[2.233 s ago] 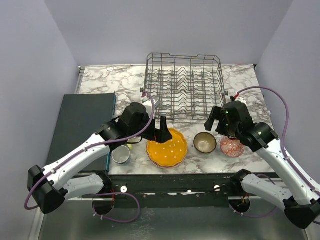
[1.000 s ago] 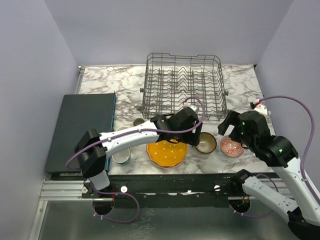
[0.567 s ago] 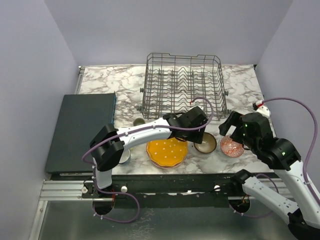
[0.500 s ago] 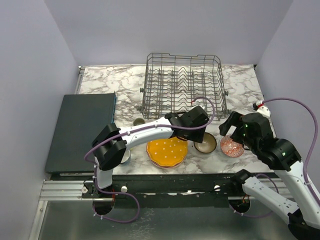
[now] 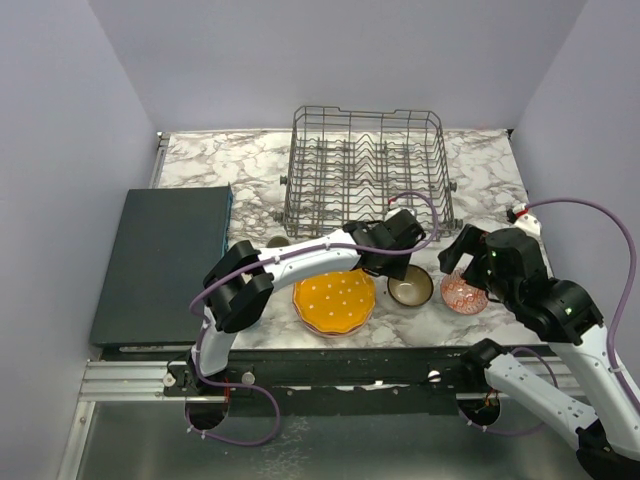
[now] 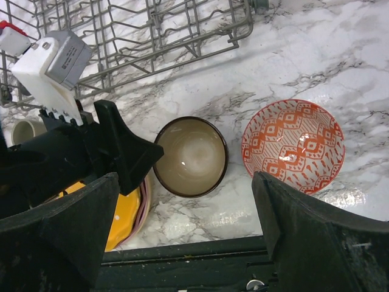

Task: Load the mixed dishes into the dish rack
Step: Pick up the bowl from the center of the board.

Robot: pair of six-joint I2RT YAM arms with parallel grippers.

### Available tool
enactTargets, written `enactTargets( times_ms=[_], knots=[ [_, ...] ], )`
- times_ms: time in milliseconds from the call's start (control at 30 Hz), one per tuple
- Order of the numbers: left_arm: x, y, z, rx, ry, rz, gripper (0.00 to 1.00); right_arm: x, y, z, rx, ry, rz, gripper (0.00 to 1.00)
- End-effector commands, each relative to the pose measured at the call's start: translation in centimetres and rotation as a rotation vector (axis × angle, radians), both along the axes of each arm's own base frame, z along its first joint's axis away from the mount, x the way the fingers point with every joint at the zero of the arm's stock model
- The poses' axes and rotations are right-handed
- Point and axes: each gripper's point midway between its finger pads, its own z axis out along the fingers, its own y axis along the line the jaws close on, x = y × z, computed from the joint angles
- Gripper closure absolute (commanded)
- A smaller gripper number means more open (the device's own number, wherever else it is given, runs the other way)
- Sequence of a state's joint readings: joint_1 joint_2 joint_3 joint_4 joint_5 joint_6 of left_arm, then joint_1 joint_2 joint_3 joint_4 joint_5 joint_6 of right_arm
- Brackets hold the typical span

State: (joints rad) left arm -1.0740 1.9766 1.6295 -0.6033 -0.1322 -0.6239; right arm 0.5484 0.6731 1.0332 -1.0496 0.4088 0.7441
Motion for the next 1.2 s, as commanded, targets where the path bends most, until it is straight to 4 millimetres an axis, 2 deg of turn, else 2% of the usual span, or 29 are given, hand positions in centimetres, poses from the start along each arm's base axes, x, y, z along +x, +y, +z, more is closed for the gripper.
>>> enactTargets(
  times_ms=[0, 333, 700, 933, 1167],
  knots=[
    [1.5, 0.6, -1.0, 0.048, -0.012, 0.022, 0.46, -0.5, -0.1, -0.9, -0.004, 0.033, 0.001, 0.02],
    [0.0, 0.4, -4.1, 0.067, 0.087, 0.0, 0.55, -0.2, 0.1, -1.1, -0.008, 0.035, 0.004, 0.02],
    [-0.7, -0.1, -4.7, 0.056, 0.124, -0.024, 0.64, 0.0, 0.3, -1.2, -0.014, 0.043, 0.009, 0.02],
    [-0.9, -0.3, -4.6, 0.047, 0.132, -0.034, 0.76, 0.0, 0.4, -0.7, -0.009, 0.037, 0.013, 0.02],
    [-0.9, -0.4, -4.2, 0.039, 0.128, -0.043, 0.96, 0.1, 0.5, -0.3, -0.003, 0.032, 0.017, 0.03]
  ],
)
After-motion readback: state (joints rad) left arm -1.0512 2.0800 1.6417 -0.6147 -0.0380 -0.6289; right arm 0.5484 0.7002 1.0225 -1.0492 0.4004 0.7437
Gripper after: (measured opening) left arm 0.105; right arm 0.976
